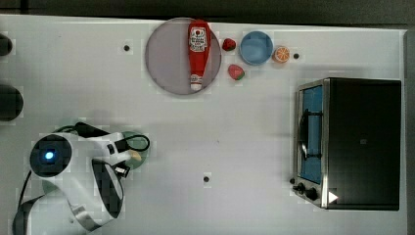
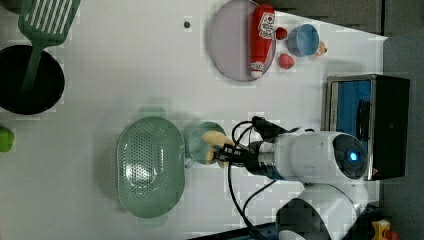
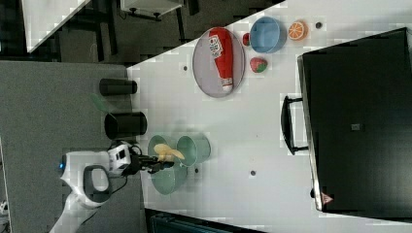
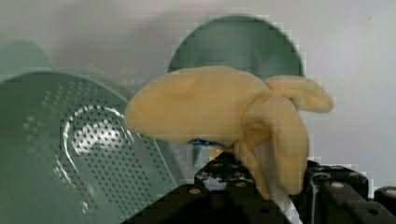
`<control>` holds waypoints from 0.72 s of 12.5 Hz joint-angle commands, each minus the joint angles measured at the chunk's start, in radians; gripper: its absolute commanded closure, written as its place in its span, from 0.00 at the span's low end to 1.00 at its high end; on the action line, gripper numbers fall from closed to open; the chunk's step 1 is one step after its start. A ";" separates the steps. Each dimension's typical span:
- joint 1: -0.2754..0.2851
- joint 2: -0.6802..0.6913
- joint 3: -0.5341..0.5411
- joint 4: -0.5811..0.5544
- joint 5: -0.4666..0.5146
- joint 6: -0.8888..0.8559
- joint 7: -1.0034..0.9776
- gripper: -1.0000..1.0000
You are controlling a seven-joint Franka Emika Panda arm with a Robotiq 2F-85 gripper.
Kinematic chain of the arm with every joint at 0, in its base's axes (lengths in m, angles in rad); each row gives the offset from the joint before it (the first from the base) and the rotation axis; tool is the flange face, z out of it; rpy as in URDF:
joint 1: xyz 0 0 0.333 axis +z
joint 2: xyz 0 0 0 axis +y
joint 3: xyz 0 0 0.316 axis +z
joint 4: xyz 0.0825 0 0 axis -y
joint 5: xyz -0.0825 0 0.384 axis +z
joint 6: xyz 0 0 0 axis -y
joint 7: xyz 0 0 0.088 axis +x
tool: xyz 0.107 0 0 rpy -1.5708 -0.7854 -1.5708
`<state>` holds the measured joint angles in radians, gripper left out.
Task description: Pick Banana and place it in mug.
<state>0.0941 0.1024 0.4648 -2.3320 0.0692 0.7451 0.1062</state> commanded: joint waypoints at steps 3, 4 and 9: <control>-0.036 0.047 -0.020 -0.025 -0.002 0.140 0.067 0.57; -0.035 0.060 -0.019 -0.026 -0.002 0.158 0.067 0.46; -0.037 0.018 -0.020 -0.027 -0.002 0.156 0.067 0.00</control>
<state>0.0494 0.1661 0.4346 -2.3789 0.0687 0.9224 0.1245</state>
